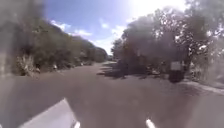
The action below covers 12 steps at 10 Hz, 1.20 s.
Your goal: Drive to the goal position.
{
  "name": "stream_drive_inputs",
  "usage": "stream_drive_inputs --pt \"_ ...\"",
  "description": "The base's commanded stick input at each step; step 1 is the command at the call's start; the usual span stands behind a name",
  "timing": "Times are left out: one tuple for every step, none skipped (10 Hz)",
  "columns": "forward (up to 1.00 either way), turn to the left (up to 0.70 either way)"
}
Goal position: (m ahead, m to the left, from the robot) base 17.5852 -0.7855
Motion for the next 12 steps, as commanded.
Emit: stream_drive_inputs --pt "0.5 -0.5" --pt "0.5 -0.5" --pt "0.5 -0.5" --pt "0.5 -0.5" --pt "0.5 -0.43" --pt "0.5 -0.07" --pt "0.5 0.0" --pt "0.5 -0.23" --pt "0.5 -0.5" --pt "0.5 -0.5" --pt "0.5 -0.5" --pt "0.5 -0.5"
